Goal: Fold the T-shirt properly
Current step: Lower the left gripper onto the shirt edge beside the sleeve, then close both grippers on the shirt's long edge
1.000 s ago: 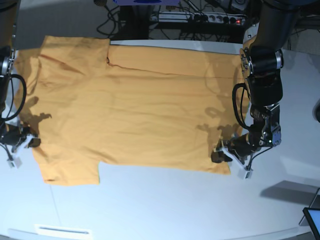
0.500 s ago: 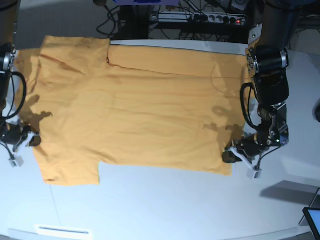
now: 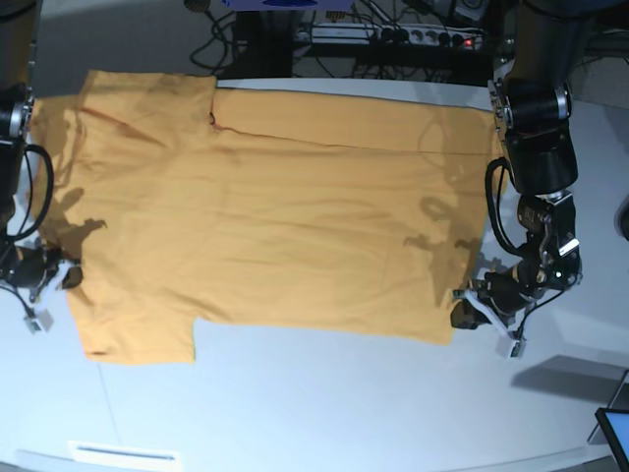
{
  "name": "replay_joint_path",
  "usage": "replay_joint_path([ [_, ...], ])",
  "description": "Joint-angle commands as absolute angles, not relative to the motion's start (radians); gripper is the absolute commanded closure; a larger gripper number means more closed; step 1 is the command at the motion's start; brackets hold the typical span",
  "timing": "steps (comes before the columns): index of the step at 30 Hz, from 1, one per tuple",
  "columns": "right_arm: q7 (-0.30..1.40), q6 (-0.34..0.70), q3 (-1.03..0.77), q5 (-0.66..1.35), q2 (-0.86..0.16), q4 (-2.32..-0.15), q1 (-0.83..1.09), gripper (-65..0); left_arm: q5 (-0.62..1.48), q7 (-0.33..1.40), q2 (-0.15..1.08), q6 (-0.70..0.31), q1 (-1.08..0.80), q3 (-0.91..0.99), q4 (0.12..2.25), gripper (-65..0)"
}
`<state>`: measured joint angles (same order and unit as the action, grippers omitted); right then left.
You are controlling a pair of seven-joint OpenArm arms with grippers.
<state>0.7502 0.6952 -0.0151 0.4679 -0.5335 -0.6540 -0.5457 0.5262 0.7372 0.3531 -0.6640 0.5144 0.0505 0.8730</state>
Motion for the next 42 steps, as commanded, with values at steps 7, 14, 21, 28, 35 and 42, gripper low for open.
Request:
replay_joint_path([
  [7,0.731,0.698,-0.021,0.483,-0.558,-0.668,-0.601,-0.1,0.542,0.716,0.39,-0.673,0.547,0.054,0.897,-7.9],
  [14,0.704,0.698,-0.019,0.483,-0.559,-0.668,-0.602,-0.1,0.538,0.716,0.392,-0.674,0.547,0.053,0.929,-7.9],
  [21,0.705,0.698,-0.018,0.483,-0.558,-0.668,-0.601,-0.1,0.538,0.716,0.392,-0.67,0.549,0.058,0.929,-16.5],
  [28,0.708,0.698,-0.016,0.483,-0.558,-0.668,-0.596,-0.1,0.544,0.717,0.423,-0.668,0.513,0.065,0.929,-48.4],
  [35,0.711,0.698,-0.015,0.483,-0.553,-0.668,-0.595,-0.1,0.545,0.716,0.424,-0.671,0.484,0.065,0.928,-56.4],
  [42,0.71,0.698,-0.018,0.483,-0.553,-0.668,-0.578,-0.1,0.604,0.716,0.418,-0.674,0.496,0.065,0.892,-56.4],
])
